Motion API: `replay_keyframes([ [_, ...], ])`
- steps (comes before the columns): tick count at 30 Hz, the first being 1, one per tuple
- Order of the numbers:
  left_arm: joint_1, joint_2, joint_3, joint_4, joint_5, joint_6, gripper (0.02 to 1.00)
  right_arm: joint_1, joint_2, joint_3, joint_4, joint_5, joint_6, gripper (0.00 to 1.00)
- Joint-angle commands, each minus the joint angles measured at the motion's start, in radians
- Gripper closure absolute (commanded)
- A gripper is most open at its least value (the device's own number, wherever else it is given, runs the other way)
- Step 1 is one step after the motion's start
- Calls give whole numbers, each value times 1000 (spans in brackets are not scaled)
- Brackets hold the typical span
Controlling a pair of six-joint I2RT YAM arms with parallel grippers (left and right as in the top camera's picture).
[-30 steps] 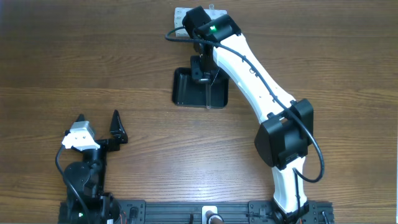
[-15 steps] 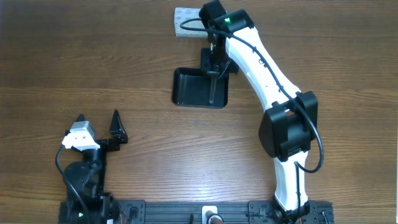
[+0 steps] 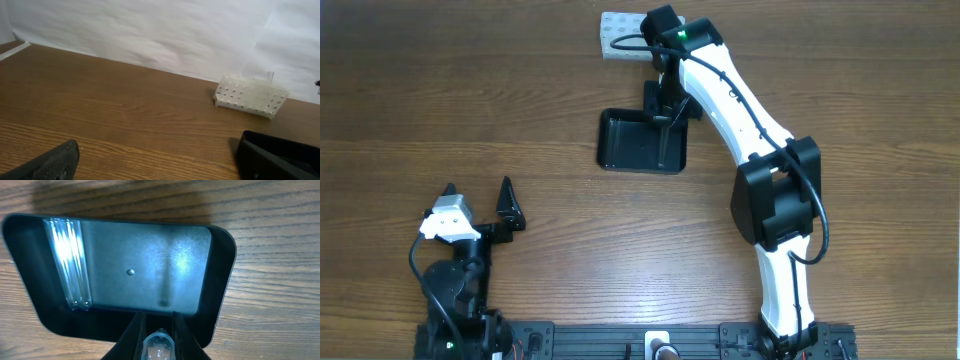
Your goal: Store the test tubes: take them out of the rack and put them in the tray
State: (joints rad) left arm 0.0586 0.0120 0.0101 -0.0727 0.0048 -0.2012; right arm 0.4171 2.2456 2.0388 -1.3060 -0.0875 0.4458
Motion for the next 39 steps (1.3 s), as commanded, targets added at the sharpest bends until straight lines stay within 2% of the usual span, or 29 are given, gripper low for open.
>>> replay_keyframes([
  [1,5,-6,-5,-4,14,15,20,-7,26,16,-9,27,-6,991],
  [7,5,-6,-5,-4,14,15,18,-12,39,16,-10,39,-6,989],
  [12,5,-6,-5,-4,14,15,20,-15,48,16,-11,82,-6,991],
  [39,5,-6,-5,-4,14,15,20,-21,115,16,43,86,-5,989],
])
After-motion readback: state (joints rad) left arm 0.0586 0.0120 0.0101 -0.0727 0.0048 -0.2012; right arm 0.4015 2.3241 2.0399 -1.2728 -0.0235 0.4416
